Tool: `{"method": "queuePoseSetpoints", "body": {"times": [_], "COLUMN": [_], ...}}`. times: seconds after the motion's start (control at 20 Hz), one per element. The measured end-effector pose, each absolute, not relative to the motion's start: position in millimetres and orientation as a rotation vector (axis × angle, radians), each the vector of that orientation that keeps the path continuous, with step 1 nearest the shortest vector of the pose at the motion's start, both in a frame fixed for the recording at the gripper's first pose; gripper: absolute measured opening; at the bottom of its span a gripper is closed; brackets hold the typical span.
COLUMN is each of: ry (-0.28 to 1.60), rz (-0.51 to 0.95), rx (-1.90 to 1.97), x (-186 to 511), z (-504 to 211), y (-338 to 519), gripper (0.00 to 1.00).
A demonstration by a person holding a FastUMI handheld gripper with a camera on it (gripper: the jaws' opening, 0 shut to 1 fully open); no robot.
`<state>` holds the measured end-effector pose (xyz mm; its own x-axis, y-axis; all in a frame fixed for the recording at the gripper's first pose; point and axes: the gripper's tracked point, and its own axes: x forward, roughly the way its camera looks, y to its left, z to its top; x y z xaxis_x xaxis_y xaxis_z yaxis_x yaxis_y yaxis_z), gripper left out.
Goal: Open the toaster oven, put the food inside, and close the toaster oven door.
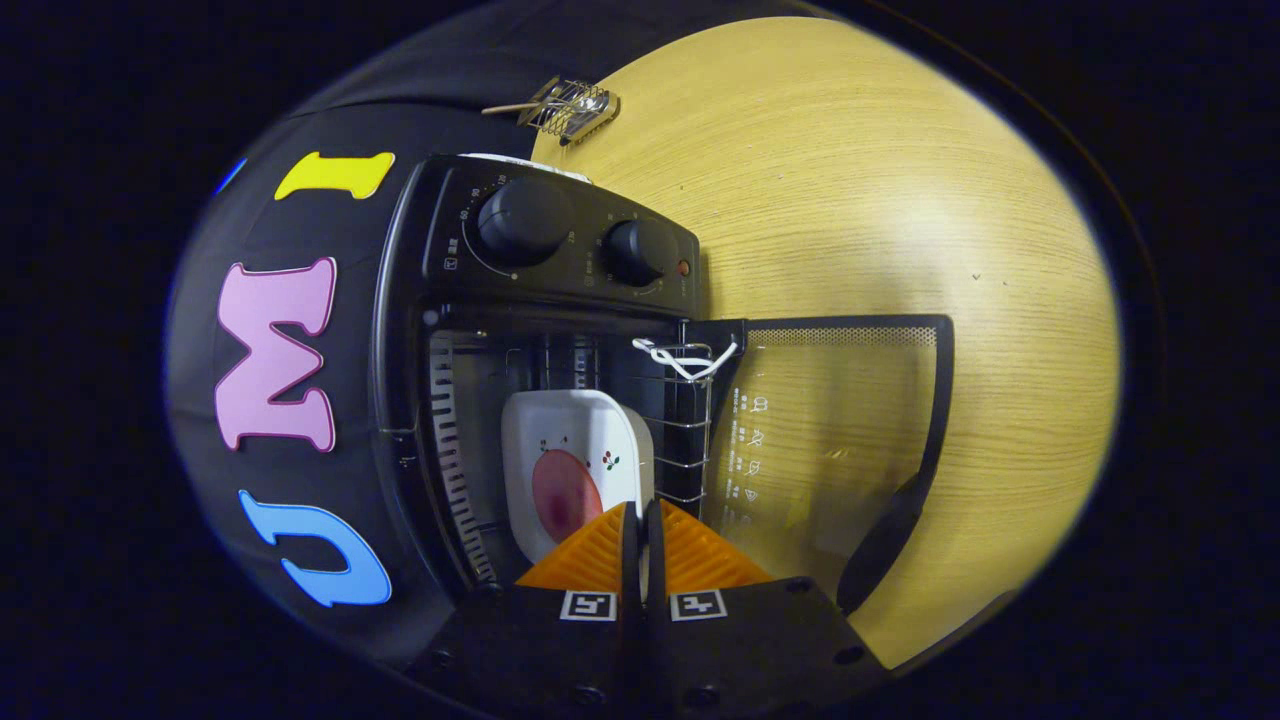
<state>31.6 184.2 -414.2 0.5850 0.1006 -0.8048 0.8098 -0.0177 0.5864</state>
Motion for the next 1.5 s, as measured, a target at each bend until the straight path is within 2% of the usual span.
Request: {"method": "queuePoseSetpoints", "body": {"times": [0.5,0.7,0.75,0.8,0.85,0.9,0.95,1.0,1.05,1.1,1.35,1.5], "ry": [0.788,0.769,0.768,0.772,0.778,0.782,0.782,0.788,0.791,0.802,0.887,0.94], "rz": [-0.683,-0.649,-0.641,-0.623,-0.605,-0.585,-0.567,-0.55,-0.535,-0.519,-0.426,-0.313], "rx": [1.554,1.603,1.607,1.608,1.609,1.61,1.607,1.598,1.589,1.576,1.475,1.346], "x": [44.2,46.0,44.2,44.3,42.8,40.2,38.3,34.6,30.4,26.3,-7.0,-25.8], "z": [-420.0,-416.8,-413.9,-413.4,-410.5,-406.2,-402.8,-398.8,-393.4,-391.4,-368.2,-345.4], "y": [189.5,195.3,194.2,196.3,198.2,199.2,198.8,198.2,197.4,194.6,183.9,181.0], "gripper": [0.06,0.12,0.2,0.24,0.43,0.49,0.68,0.76,0.92,0.98,0.99,0.99]}}
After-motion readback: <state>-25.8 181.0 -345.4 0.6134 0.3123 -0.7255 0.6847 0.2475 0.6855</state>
